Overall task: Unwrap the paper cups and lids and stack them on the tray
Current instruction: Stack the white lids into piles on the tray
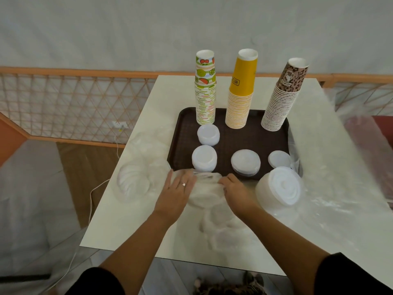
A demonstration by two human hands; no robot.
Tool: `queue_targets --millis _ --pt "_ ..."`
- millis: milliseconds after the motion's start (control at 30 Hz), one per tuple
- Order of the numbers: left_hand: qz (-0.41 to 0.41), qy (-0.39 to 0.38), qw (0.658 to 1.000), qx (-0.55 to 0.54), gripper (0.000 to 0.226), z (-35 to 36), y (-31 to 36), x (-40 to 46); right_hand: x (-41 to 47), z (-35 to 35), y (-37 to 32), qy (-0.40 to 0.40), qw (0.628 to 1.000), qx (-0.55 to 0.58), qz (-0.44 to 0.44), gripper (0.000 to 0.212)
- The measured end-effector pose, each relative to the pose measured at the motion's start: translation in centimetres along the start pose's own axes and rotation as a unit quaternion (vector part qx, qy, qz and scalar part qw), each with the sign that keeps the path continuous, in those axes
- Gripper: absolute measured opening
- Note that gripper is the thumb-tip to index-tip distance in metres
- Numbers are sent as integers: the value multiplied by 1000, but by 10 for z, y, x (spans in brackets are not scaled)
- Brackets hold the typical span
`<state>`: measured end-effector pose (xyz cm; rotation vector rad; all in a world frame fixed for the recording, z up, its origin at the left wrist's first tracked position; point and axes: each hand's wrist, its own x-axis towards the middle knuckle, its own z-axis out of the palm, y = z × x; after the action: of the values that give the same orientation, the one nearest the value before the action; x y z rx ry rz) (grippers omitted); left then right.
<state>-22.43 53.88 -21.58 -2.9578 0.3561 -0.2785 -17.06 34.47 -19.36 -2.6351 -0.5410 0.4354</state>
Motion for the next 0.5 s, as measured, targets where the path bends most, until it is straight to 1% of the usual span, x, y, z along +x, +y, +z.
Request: queue_targets --millis 33,67,100,133,167,200,233,267,300,333,367,400,433,467,500 --pt "33 -16 999 -18 73 7 3 -1 1 2 -2 2 1000 -7 11 41" --pt "54 -39 997 -42 78 7 6 -2 0 4 -5 26 999 -19 16 45" --pt "57 -54 995 -62 79 11 7 -2 -2 6 -9 65 997 -43 6 49" --pt "54 -68 993 -81 76 13 8 -3 -4 11 -13 95 993 -66 -24 54" --pt "46 -69 992 -97 68 16 9 -4 -7 17 -18 93 990 -87 -65 57" --pt "49 -71 991 -103 53 19 9 -7 -7 26 -20 76 983 -123 -109 58" --pt "60 -75 990 -104 41 24 7 -9 -7 35 -21 53 977 -161 -131 56" --pt "61 -101 987 -106 46 27 6 -12 -6 42 -20 28 975 -181 -122 54" --pt "63 -122 985 -104 55 30 5 -14 -7 46 -18 2 978 -185 -93 54" --pt "62 -124 985 -104 59 32 3 -17 -7 48 -15 -18 980 -186 -67 60" --pt "63 -114 986 -102 60 37 1 -21 -6 48 -11 -39 980 -189 -51 72" --pt "59 -98 988 -101 60 37 1 -24 -4 49 -4 -49 979 -189 -57 82" --pt "50 -87 989 -109 60 40 0 -27 -6 48 3 -67 981 -173 -50 85" --pt "37 -95 988 -118 60 40 -2 -29 -8 47 9 -69 984 -159 -39 82" --pt "25 -96 987 -123 60 40 -4 -30 -9 44 13 -61 985 -160 -25 73"
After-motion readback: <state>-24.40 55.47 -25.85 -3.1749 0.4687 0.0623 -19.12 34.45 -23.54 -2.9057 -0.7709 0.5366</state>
